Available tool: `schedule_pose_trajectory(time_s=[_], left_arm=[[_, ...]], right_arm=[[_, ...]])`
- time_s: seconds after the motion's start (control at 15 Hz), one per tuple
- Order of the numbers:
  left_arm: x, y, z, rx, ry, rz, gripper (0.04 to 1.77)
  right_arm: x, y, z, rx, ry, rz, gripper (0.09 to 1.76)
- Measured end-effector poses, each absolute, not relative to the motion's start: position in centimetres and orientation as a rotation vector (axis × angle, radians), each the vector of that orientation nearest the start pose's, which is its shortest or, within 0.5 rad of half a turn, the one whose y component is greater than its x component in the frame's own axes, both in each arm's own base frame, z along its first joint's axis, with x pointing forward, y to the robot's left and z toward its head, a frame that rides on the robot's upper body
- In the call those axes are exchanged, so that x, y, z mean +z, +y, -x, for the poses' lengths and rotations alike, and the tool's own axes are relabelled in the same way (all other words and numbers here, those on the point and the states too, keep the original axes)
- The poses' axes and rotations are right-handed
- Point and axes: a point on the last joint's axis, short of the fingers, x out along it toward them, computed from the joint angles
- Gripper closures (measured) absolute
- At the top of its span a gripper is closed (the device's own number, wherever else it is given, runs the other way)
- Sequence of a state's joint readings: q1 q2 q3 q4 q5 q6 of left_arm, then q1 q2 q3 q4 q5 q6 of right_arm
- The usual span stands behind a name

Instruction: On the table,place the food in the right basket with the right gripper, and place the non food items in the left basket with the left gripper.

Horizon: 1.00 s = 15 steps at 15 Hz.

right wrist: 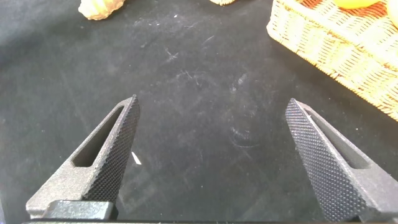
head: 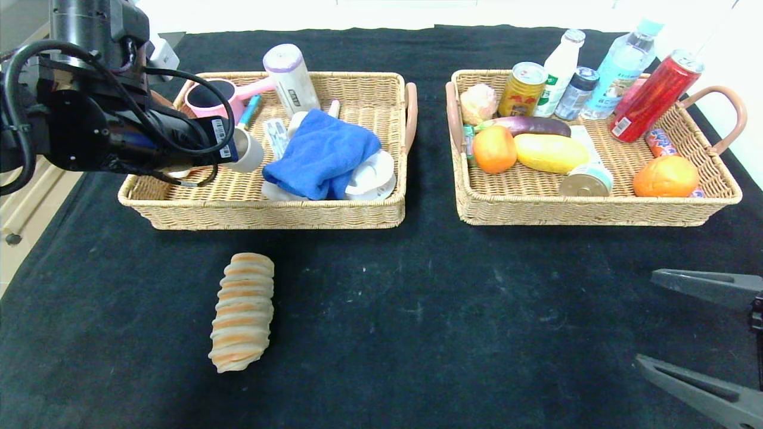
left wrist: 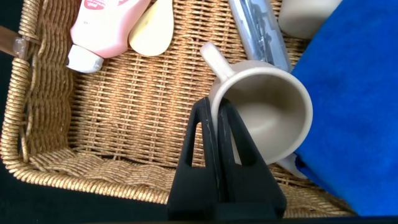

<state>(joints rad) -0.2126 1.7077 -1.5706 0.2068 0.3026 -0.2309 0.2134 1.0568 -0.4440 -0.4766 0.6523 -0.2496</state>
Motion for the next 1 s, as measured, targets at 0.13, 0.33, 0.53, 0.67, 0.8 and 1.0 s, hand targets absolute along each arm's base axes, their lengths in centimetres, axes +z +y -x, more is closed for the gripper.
schedule_pose_trajectory(time_s=[0.13,0.33,0.53,0.67,0.8,1.0], left_arm=[[31.1,-6.1,-31.4,0.128,0.33,0.136,1.55],[31.1,-6.0,-31.5,0.131,0.331,0.137,1.09],[31.0,-6.0,-31.5,0.131,0.334,0.138,0.77],[31.0,-6.0,-31.4,0.132,0.338,0.136,0.61],[30.9,-6.0,-31.3,0.131,0.342,0.133,0.5],[30.8,-6.2,-30.3,0.121,0.354,0.128,0.37]], right_arm=[[20.9,4.2,-12.9,0.875,0.028,0.203,0.14],[20.9,4.2,-12.9,0.876,0.027,0.202,0.14],[21.0,4.2,-12.9,0.874,0.027,0.201,0.14],[21.0,4.2,-12.9,0.873,0.027,0.201,0.14],[21.0,4.2,-12.9,0.872,0.026,0.2,0.14],[21.0,4.2,-12.9,0.872,0.027,0.201,0.14]])
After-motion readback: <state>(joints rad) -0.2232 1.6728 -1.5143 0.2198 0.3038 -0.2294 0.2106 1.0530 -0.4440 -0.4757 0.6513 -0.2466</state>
